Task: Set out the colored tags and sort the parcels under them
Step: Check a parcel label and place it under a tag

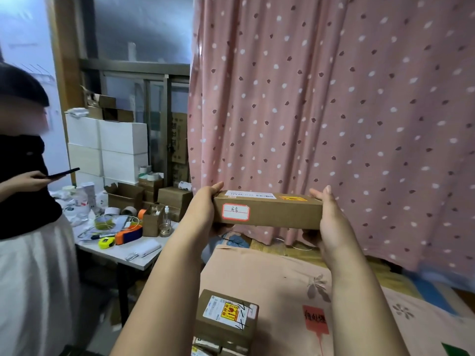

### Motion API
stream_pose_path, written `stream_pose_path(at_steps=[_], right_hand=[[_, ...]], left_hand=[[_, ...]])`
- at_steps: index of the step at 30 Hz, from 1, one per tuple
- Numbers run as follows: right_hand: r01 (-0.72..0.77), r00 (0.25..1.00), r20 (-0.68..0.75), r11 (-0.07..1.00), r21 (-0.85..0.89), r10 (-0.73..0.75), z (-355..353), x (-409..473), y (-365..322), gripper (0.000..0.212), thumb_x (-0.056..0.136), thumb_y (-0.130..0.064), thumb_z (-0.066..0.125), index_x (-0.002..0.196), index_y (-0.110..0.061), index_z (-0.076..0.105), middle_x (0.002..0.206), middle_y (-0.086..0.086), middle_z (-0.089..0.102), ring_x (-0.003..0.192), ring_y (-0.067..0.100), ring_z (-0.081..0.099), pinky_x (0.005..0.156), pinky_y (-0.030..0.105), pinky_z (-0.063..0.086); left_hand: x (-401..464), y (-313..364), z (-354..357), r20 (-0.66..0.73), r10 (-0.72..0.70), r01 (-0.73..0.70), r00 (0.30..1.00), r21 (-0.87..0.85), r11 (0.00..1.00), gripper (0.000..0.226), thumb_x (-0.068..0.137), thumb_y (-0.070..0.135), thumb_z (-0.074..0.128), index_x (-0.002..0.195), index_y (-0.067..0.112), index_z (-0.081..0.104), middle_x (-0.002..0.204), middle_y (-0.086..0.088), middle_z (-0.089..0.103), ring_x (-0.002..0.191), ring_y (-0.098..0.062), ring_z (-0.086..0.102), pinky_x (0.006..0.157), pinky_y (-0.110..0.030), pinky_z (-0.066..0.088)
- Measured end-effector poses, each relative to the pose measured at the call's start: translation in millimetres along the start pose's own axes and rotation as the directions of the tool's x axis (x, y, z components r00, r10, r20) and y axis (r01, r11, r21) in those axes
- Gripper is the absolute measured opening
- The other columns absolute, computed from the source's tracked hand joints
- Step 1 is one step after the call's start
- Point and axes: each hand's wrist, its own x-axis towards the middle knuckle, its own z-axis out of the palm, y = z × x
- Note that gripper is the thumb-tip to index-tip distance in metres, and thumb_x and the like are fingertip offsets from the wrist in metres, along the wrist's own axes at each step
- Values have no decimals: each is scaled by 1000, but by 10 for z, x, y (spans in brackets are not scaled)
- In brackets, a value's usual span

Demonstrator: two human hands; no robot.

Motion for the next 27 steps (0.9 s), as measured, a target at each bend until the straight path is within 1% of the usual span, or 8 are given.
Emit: stream_pose_path(at_steps=[2, 4, 7, 11, 15, 20, 23, 27], right_hand=[[-27, 999, -21, 998, -48, 26, 8, -12, 12, 59, 69, -86, 37, 107, -51, 65, 123, -7, 61, 117, 24, 57, 99, 52, 48], [-37, 999, -40, 998, -56, 35, 10, -33, 10, 59, 68, -84, 39, 108, -49, 65, 120, -9, 60, 115, 24, 57, 99, 53, 49], [-55, 998, -41, 998, -22, 54, 10, -36, 17, 52, 81, -73, 41, 118, -43, 62, 112, -9, 59, 106, 23, 59, 90, 47, 55], [-66, 994, -88, 998, -11, 65, -27, 31, 25, 47, 86, -64, 45, 121, -37, 60, 108, -2, 60, 81, 22, 62, 67, 36, 55], [-132, 979, -163, 990, -46, 123, -177, 143, 11, 57, 72, -71, 48, 115, -35, 60, 116, 3, 61, 98, 25, 63, 92, 46, 54], [-145, 954, -272, 988, -61, 123, -562, 181, -162, 37, 92, -55, 46, 111, -25, 58, 104, 7, 60, 87, 24, 63, 82, 41, 58], [-136, 931, -355, 983, -123, 85, -885, 116, -248, 30, 95, -53, 43, 99, -27, 56, 101, 7, 58, 86, 24, 61, 80, 40, 57], [-186, 855, -516, 959, -213, 51, -1446, -127, -275, 42, 87, -63, 42, 111, -33, 60, 116, 1, 59, 104, 25, 61, 97, 46, 51]], left_hand=[[-14, -2, -13, -25, -31, 31, 999, 8, 999, 29, 94, 33, 44, 112, 23, 65, 82, -10, 64, 63, -22, 57, 36, -18, 42], [-24, -7, -22, -30, -67, 67, 997, 13, 998, 25, 93, 36, 47, 101, 19, 64, 77, -8, 64, 64, -21, 58, 36, -16, 42], [6, -36, -44, -27, -63, 64, 998, 41, 997, 23, 94, 36, 45, 93, 22, 64, 75, -8, 63, 62, -21, 57, 35, -17, 41], [110, -66, 14, 8, -61, 60, 998, 53, 997, 23, 95, 35, 42, 89, 25, 62, 67, -6, 63, 57, -21, 54, 41, -21, 38], [296, -87, 218, 50, -87, 82, 995, 91, 992, 26, 95, 38, 43, 83, 25, 61, 47, 1, 61, 54, -20, 53, 50, -24, 35], [435, -156, 657, 164, -86, 66, 983, 126, 990, 34, 98, 40, 38, 85, 20, 62, 46, 3, 62, 55, -19, 56, 53, -24, 39], [409, -266, 1000, 245, -110, 82, 963, 120, 989, 40, 98, 37, 34, 76, 21, 62, 49, 0, 60, 51, -18, 52, 51, -24, 37], [253, -517, 1499, 384, -116, 78, 916, 114, 990, 36, 97, 32, 33, 81, 20, 63, 47, 4, 60, 41, -13, 52, 41, -16, 37]])
